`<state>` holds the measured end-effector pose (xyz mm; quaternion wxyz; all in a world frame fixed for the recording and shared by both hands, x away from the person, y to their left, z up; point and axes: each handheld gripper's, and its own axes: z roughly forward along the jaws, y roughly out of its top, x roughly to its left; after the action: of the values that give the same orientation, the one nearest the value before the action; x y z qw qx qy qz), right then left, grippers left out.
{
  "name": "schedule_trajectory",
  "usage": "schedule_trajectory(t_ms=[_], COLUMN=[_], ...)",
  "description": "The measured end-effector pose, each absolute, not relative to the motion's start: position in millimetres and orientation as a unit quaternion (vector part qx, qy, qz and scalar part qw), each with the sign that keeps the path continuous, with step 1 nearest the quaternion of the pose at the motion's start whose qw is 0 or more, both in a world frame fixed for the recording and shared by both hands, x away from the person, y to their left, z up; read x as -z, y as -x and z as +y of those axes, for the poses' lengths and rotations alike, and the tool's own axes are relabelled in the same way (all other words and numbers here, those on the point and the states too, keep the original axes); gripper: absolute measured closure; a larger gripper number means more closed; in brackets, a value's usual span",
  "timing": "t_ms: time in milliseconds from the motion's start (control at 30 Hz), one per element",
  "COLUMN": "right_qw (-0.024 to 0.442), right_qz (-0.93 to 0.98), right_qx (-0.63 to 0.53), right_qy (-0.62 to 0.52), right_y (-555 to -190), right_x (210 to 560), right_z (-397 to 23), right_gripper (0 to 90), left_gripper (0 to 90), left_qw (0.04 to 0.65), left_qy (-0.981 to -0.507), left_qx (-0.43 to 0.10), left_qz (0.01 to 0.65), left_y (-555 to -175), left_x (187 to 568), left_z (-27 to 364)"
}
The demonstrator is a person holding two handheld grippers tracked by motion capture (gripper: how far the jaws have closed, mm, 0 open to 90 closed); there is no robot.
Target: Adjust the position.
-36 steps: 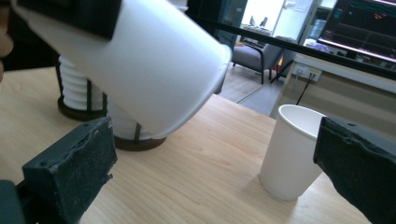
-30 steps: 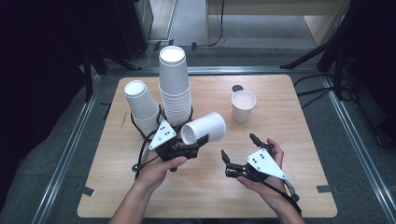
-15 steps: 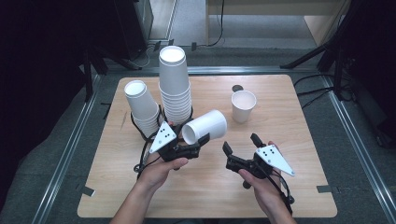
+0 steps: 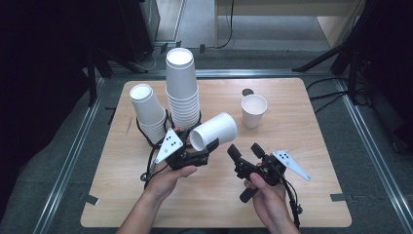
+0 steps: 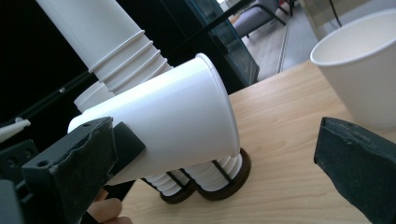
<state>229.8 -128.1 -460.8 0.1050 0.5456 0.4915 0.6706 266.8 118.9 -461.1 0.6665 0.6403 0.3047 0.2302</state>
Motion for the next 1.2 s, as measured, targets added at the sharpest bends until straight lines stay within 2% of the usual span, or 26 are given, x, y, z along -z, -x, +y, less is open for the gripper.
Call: schedule_trajectory(t_ms=[33, 100, 133, 167, 367, 400, 500, 633, 700, 800, 933, 1200], right_qw=[0.080, 0.077, 0.048, 0.039, 0.007, -0.020, -0.038, -0.098, -0.105, -0.148, -0.182, -0.206], right_qz=[0.480, 0.478, 0.462, 0.457, 0.428, 0.410, 0.392, 0.353, 0.346, 0.304, 0.266, 0.246], right_qx=[-0.672, -0.669, -0.670, -0.670, -0.671, -0.675, -0.678, -0.674, -0.675, -0.674, -0.672, -0.670], right_qy=[-0.558, -0.564, -0.579, -0.583, -0.605, -0.613, -0.621, -0.641, -0.643, -0.658, -0.667, -0.670], right_y=[-230.8, -231.3, -232.9, -233.2, -234.9, -235.8, -237.0, -238.8, -238.8, -242.3, -244.0, -248.2], right_x=[460.9, 461.1, 461.6, 461.5, 460.8, 459.5, 459.0, 460.1, 460.1, 460.7, 460.8, 460.8], right_z=[-127.7, -127.2, -127.7, -127.9, -130.3, -130.5, -129.9, -125.0, -123.9, -119.1, -112.1, -102.7], right_gripper=[0.0, 0.0, 0.0, 0.0, 0.0, 0.0, 0.0, 0.0, 0.0, 0.0, 0.0, 0.0], left_gripper=[22.1, 22.1, 22.1, 22.1, 22.0, 22.0, 22.0, 22.0, 22.0, 22.0, 22.0, 22.0], left_qw=[0.669, 0.671, 0.671, 0.672, 0.674, 0.674, 0.677, 0.677, 0.678, 0.678, 0.677, 0.677], left_qy=[-0.638, -0.636, -0.636, -0.635, -0.635, -0.634, -0.633, -0.633, -0.633, -0.633, -0.634, -0.634], left_qx=[-0.231, -0.231, -0.233, -0.234, -0.236, -0.236, -0.236, -0.237, -0.238, -0.238, -0.239, -0.241], left_qz=[0.304, 0.302, 0.300, 0.300, 0.296, 0.295, 0.291, 0.289, 0.289, 0.290, 0.287, 0.284], left_y=[-266.7, -266.8, -266.7, -266.7, -266.5, -266.4, -265.8, -264.9, -264.7, -264.8, -264.0, -262.4], left_x=[460.5, 460.4, 460.2, 460.3, 461.1, 461.3, 462.1, 462.0, 461.8, 462.2, 462.5, 461.9], left_z=[118.6, 118.7, 118.8, 118.5, 117.0, 116.4, 115.1, 114.8, 115.1, 115.0, 114.3, 115.1])
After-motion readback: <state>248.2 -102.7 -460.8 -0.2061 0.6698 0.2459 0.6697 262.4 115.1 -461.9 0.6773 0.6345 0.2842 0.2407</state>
